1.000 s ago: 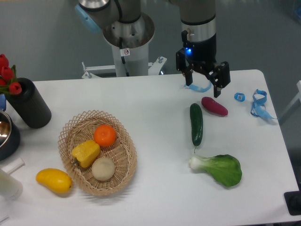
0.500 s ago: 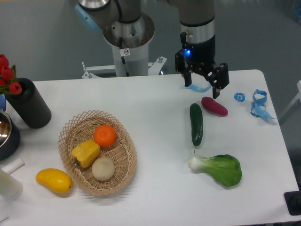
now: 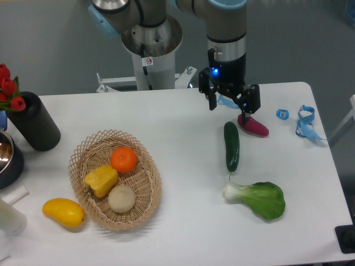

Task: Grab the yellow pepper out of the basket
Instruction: 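Move the open gripper from beside the sweet potato toward the wicker basket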

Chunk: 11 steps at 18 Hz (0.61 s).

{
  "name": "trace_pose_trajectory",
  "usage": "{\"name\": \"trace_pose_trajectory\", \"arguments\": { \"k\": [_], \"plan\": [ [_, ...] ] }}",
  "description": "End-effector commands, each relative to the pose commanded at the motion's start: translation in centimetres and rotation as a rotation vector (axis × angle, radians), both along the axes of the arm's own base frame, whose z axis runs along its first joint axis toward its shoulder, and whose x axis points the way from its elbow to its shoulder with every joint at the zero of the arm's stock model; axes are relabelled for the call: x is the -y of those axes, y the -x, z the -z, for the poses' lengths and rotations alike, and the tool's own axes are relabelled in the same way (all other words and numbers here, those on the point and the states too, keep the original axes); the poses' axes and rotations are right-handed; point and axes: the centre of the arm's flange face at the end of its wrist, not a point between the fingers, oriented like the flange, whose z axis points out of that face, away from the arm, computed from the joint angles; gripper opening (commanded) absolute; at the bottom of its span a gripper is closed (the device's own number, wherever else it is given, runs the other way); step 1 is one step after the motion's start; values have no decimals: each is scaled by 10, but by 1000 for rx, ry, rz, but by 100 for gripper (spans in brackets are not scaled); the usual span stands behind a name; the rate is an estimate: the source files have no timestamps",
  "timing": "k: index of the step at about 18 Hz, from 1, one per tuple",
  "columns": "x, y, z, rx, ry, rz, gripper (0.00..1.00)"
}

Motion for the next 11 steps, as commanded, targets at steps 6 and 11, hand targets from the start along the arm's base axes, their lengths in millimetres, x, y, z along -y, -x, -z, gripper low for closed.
{"name": "trace_pose_trajectory", "arguments": {
  "k": [6, 11],
  "plan": [
    [-36, -26, 16, 65, -24, -61, 100],
    [-73, -57, 30, 107, -63, -86, 100]
  ]
}}
